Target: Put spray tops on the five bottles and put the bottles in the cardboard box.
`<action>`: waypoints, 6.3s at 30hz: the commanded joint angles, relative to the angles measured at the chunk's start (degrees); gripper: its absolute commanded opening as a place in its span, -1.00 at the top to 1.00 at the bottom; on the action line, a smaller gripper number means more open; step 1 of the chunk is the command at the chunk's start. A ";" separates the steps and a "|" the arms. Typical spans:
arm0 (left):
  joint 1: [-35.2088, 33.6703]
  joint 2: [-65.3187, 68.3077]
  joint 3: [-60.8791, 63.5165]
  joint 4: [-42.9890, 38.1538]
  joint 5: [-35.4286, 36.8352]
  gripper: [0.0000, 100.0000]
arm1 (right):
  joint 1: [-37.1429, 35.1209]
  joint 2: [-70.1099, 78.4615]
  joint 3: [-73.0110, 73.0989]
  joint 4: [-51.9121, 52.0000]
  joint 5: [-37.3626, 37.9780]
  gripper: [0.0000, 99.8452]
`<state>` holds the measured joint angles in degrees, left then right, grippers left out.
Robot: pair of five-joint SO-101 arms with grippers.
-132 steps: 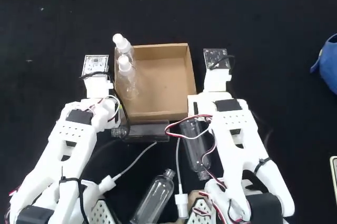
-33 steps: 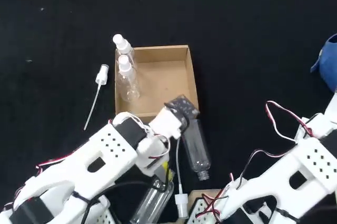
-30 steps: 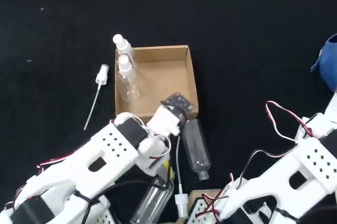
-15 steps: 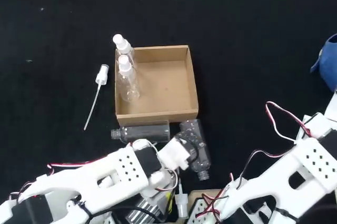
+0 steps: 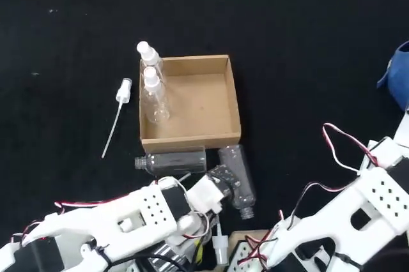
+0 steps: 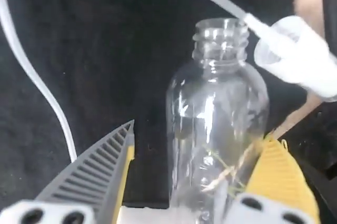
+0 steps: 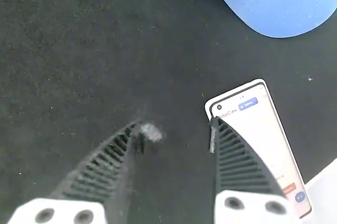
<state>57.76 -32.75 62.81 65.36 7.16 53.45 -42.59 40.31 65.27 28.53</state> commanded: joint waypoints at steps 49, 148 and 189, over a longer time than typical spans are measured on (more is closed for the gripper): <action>-60.88 -14.15 -32.84 34.99 -65.14 0.94 | -21.54 -1.27 -9.71 17.93 -2.37 0.65; -143.25 60.04 -84.53 22.68 -27.34 0.68 | -128.53 27.38 1.27 -10.29 -7.82 0.57; -141.49 69.71 -94.46 27.78 -34.73 0.75 | -122.29 27.47 -1.71 -10.29 -7.65 0.57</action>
<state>-85.54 37.93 -32.04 91.38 -24.04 -69.80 -14.37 41.98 54.73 20.44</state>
